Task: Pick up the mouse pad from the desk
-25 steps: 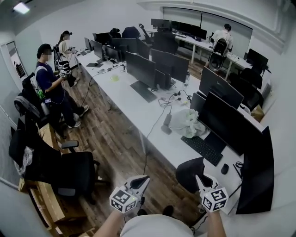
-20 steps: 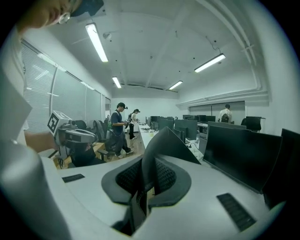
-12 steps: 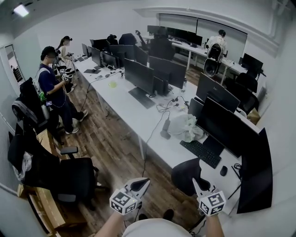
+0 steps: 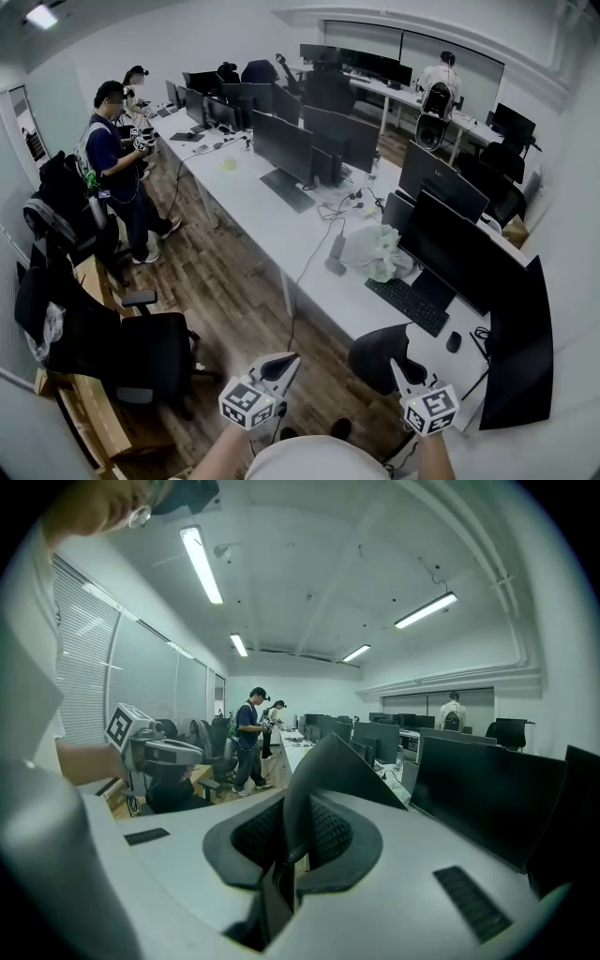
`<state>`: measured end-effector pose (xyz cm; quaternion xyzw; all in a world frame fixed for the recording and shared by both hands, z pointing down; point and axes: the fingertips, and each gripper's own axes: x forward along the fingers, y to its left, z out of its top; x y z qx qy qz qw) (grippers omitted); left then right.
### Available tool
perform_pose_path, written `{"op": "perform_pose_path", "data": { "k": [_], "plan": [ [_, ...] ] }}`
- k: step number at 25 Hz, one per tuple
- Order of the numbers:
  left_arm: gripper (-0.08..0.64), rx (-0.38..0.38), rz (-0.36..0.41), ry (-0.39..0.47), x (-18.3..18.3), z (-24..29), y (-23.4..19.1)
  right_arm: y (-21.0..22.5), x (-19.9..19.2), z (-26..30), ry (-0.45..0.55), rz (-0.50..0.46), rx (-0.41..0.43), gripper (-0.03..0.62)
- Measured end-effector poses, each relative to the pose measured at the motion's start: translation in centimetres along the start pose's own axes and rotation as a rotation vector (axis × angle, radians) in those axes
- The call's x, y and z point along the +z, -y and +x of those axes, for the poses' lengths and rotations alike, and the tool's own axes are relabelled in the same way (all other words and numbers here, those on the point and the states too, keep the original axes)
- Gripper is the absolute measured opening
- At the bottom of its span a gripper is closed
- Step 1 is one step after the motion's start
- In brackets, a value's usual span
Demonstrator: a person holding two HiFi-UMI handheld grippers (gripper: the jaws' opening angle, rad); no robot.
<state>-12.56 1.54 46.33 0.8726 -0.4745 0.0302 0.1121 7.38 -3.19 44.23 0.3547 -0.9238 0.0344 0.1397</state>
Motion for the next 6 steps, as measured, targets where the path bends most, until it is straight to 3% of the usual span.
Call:
{"op": "perform_pose_path", "data": {
  "k": [6],
  "plan": [
    [0.017,0.005,-0.01,0.0,-0.41,0.68,0.12,1.03,-0.26,0.05,0.004,0.011,0.002,0.04]
  ]
}}
